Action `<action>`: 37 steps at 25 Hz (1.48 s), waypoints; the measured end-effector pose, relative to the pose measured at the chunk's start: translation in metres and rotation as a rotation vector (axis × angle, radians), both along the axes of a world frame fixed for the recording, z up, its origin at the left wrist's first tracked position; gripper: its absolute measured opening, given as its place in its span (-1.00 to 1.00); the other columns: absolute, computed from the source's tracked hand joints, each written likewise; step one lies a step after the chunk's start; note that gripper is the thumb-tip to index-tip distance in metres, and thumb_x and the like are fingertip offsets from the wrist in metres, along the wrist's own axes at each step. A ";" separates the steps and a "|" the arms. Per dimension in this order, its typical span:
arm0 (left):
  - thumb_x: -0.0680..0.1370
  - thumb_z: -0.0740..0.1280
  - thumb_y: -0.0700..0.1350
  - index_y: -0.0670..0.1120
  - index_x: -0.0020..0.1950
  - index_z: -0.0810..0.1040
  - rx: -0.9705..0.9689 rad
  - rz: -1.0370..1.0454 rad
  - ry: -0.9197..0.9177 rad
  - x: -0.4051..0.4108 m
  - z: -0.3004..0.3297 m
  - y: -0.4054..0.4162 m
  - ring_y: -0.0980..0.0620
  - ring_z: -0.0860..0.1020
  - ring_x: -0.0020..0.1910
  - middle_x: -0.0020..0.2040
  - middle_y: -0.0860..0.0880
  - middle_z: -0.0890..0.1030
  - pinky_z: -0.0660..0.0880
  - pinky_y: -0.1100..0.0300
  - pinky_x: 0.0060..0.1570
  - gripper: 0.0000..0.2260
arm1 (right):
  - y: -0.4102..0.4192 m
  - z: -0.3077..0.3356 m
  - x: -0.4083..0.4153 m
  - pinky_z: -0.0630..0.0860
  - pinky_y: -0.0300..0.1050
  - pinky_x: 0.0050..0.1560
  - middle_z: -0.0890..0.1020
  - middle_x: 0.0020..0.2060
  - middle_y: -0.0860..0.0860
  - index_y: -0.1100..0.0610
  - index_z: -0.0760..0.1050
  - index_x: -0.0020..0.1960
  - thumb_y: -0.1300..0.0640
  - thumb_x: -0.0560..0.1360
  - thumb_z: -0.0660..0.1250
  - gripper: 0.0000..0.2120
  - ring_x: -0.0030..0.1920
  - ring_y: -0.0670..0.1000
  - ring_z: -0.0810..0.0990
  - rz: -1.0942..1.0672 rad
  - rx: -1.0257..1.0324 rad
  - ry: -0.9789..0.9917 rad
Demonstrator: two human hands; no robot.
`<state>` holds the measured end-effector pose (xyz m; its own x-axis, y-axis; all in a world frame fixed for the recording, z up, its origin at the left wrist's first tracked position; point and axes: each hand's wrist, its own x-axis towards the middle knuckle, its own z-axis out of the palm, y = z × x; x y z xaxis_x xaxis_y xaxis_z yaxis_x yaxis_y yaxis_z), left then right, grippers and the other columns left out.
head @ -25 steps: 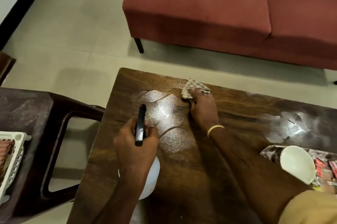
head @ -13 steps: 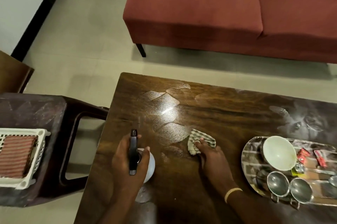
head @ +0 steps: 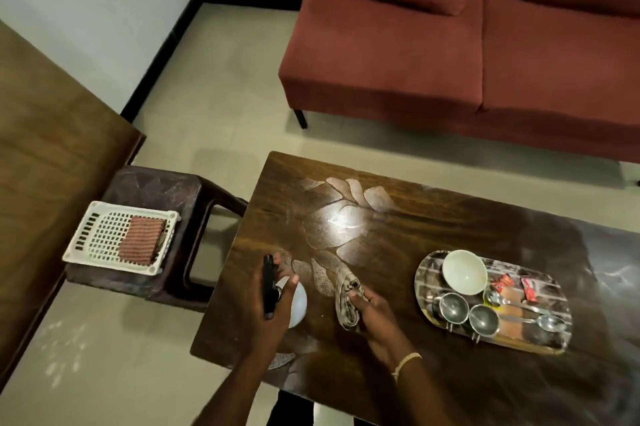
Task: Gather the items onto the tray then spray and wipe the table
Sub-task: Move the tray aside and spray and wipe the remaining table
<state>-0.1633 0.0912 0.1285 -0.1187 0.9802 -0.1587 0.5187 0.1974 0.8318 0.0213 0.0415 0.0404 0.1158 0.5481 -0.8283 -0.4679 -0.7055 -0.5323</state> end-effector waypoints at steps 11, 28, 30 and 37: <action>0.42 0.50 -0.03 0.02 0.43 0.43 -0.012 0.213 -0.247 -0.131 0.061 0.026 0.10 0.45 0.34 0.27 0.17 0.54 0.39 0.18 0.27 -0.41 | 0.075 0.092 -0.140 0.57 -0.28 0.07 0.66 0.11 -0.05 -0.07 0.55 0.21 0.25 0.57 0.32 -0.70 0.11 -0.05 0.63 0.251 0.311 -0.239; 0.48 0.49 -0.04 0.08 0.34 0.41 -0.029 0.161 -0.149 -0.438 0.005 0.226 0.06 0.56 0.14 0.16 0.11 0.57 0.56 0.02 0.19 -0.52 | 0.225 0.036 -0.457 0.58 0.00 0.18 0.60 0.21 0.00 -0.11 0.48 0.36 0.17 0.55 0.33 -0.59 0.16 -0.01 0.58 0.606 0.376 -0.753; 0.48 0.49 -0.05 0.04 0.39 0.39 -0.040 0.134 -0.160 -0.448 -0.021 0.243 0.06 0.56 0.15 0.18 0.08 0.57 0.56 0.04 0.20 -0.49 | 0.242 0.015 -0.467 0.52 -0.02 0.27 0.55 0.22 0.03 -0.14 0.45 0.38 0.16 0.56 0.29 -0.58 0.17 0.01 0.56 0.701 0.362 -0.837; 0.49 0.47 -0.07 0.01 0.39 0.39 -0.048 0.106 -0.161 -0.464 -0.098 0.280 0.07 0.51 0.22 0.24 0.10 0.55 0.44 0.39 0.12 -0.50 | 0.287 -0.029 -0.484 0.40 0.07 0.38 0.33 0.48 0.01 -0.05 0.21 0.53 0.12 0.57 0.29 -0.44 0.43 0.09 0.28 1.078 0.479 -1.113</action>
